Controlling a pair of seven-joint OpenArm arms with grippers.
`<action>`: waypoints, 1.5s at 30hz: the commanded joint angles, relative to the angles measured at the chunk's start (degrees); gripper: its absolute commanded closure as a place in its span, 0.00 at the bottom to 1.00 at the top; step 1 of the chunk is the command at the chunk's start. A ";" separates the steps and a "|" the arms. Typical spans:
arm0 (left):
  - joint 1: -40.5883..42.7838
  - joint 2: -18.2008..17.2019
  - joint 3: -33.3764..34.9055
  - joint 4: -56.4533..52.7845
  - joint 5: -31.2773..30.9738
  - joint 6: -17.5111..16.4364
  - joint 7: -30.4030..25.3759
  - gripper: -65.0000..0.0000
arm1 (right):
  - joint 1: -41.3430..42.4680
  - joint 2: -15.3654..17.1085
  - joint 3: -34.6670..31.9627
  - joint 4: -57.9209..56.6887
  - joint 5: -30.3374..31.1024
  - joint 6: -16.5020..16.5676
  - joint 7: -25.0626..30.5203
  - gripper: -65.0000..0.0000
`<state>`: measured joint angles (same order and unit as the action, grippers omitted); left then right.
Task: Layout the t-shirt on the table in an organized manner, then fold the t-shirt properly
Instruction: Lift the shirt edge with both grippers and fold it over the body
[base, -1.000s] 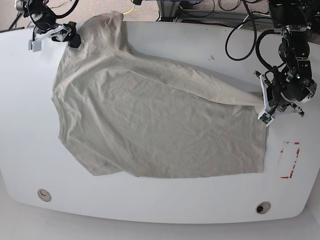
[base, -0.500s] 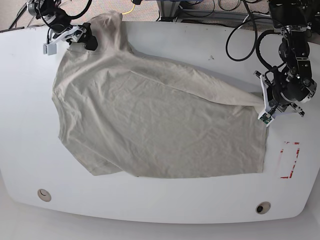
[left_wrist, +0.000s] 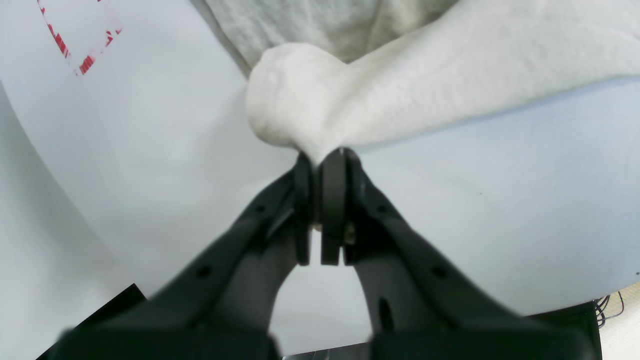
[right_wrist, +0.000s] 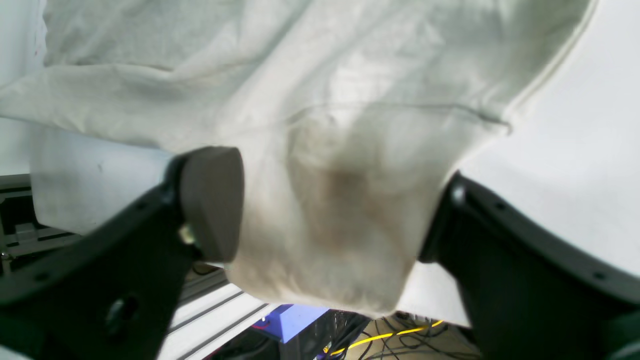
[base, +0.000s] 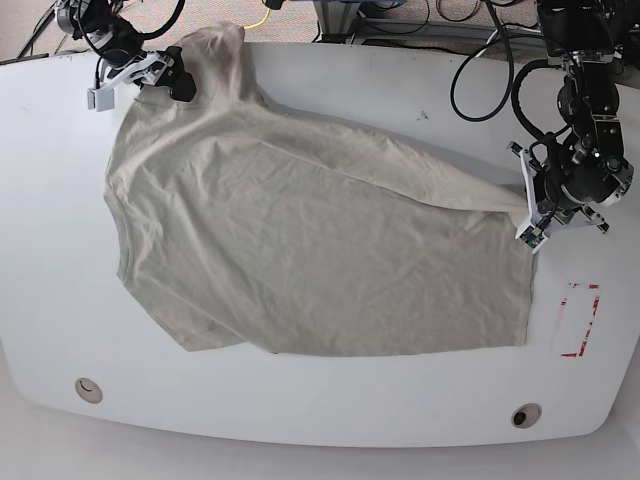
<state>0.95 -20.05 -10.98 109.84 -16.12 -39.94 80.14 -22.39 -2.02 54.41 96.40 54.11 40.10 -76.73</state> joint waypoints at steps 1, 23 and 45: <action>-0.99 -0.83 -0.40 0.97 0.16 -0.06 -0.14 1.00 | -0.68 0.13 -0.04 -0.09 -3.25 -0.58 -3.27 0.49; -0.73 -0.83 -0.49 0.97 0.16 -0.06 -0.14 1.00 | -2.44 0.31 -0.04 0.00 -3.25 -0.58 -3.27 0.65; -0.47 -0.83 -0.75 0.97 0.16 -0.06 -0.14 1.00 | 4.59 5.32 0.40 -0.27 -3.43 -1.11 -3.27 1.00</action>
<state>1.13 -20.05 -11.09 109.84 -16.19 -39.94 80.12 -17.69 2.57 54.68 95.42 49.71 38.98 -80.27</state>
